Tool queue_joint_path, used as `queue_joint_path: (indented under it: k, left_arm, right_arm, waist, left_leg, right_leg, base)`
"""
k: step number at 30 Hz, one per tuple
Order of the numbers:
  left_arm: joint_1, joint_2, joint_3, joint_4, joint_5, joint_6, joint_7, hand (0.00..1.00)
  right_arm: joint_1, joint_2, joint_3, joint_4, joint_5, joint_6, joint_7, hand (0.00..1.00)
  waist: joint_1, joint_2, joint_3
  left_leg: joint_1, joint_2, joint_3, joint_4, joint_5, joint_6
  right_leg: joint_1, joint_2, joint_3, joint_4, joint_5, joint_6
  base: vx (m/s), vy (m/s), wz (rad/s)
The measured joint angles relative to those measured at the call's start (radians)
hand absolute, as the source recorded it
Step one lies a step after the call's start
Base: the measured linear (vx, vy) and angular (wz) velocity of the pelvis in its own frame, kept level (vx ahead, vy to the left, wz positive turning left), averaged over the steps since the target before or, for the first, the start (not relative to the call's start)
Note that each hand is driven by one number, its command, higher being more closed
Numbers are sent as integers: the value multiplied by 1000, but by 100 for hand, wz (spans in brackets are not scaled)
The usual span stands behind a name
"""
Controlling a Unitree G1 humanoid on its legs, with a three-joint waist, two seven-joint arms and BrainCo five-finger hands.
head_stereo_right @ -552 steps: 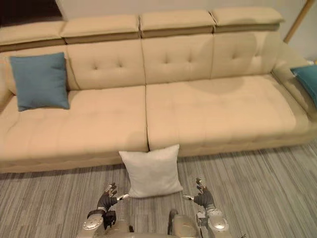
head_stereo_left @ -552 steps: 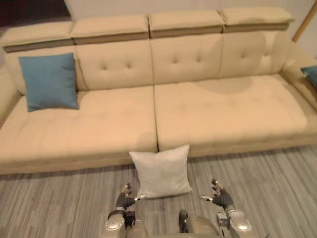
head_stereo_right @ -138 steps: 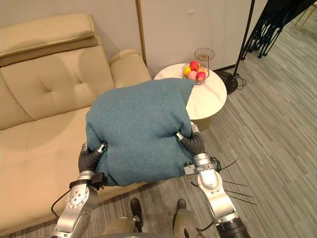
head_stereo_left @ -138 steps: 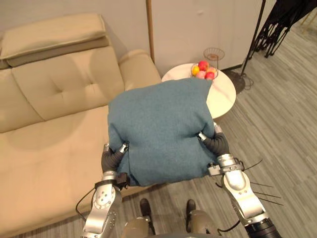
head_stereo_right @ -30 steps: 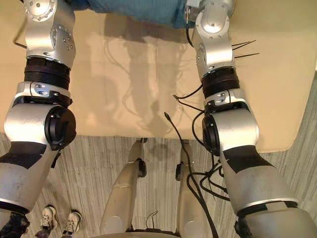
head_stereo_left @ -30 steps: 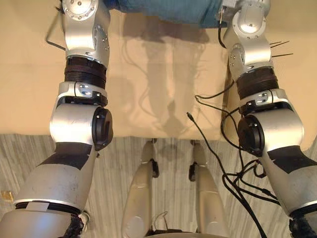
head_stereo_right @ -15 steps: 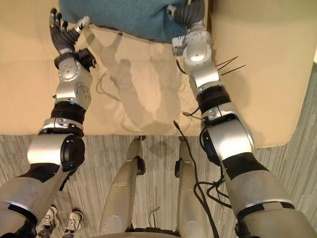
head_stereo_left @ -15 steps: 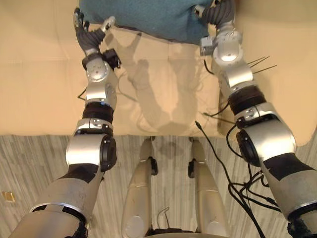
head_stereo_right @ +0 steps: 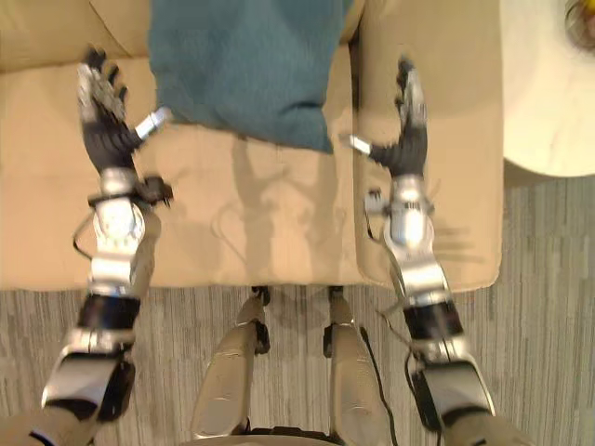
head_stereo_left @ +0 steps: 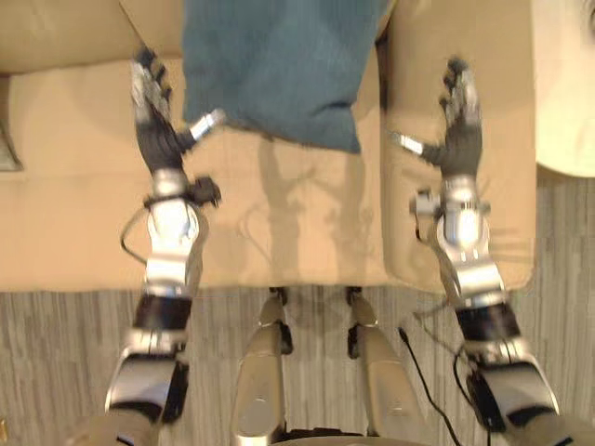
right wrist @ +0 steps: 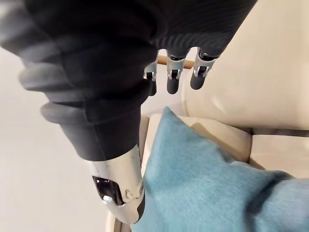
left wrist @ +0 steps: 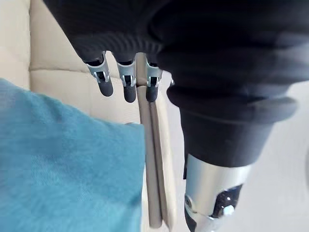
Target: Pick up cushions and gather them together orderly.
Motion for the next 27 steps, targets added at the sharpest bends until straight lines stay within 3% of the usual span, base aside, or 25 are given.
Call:
queue_joint_path:
  k: [4,8,10,16,21,22,23,24,25,27]
  left_arm:
    - [177,-54,-31,178,54,24,-76,0]
    - [272,-65,36,451,163,71,-129,0]
    - [307,-63,77,543,206,76,-139,0]
    - [388,-42,134,733,276,91,-172,0]
    - [397,-43,138,771,281,101,-172,0]
    - [384,-44,138,768,280,101,-172,0]
    - [353,-56,141,756,279,103,-172,0]
    - [341,-72,160,730,271,100,-170,0]
    - [311,-73,161,712,261,101,-169,0]
    - [309,-76,158,686,260,102,-168,0]
  right_arm:
    - [204,69,1,161,-92,-3,85,0]
    - [300,82,-35,446,-175,6,163,0]
    - [339,80,-68,532,-182,7,183,0]
    - [408,77,-137,776,-205,13,208,0]
    - [391,83,-152,798,-206,35,204,0]
    - [391,86,-152,784,-206,35,201,0]
    - [388,89,-151,771,-206,35,198,0]
    - [365,97,-151,768,-204,36,198,0]
    - [378,116,-151,753,-195,38,197,0]
    - [405,142,-142,749,-184,40,197,0]
  waist:
    - [4,-9,-78]
    - [-39,-20,-147]
    - [-44,-22,-174]
    - [-66,-26,-251]
    - [-53,-37,-243]
    - [-48,-39,-242]
    - [-37,-27,-241]
    - [-37,-15,-224]
    - [-43,-28,-208]
    - [-41,-49,-212]
  left_leg:
    - [96,-5,-2,24,-53,-4]
    - [215,-21,-4,-14,-67,-2]
    - [262,-31,1,-42,-69,-2]
    - [346,-53,26,-91,-79,-1]
    - [334,-46,119,-32,-110,13]
    - [296,-42,132,19,-123,25]
    - [237,1,143,69,-126,43]
    - [216,22,143,80,-129,46]
    - [217,22,119,105,-128,45]
    - [194,16,89,153,-127,45]
  right_leg:
    - [89,0,4,32,-53,2]
    - [193,-11,7,13,-80,6]
    - [231,-16,11,-13,-79,8]
    - [311,-32,30,-78,-67,26]
    - [266,-27,119,-42,-38,39]
    - [235,-28,124,-17,-22,54]
    - [186,-17,124,4,10,113]
    - [140,-4,99,153,-63,92]
    - [99,-29,60,459,-210,47]
    - [133,-80,60,663,-280,76]
  base:
    - [94,-21,-5]
    - [65,12,1]
    - [55,29,-6]
    - [66,29,-12]
    - [10,32,-52]
    - [-69,22,-48]
    - [-82,-3,-41]
    - [-103,-41,-7]
    - [-68,-86,25]
    - [-107,-180,57]
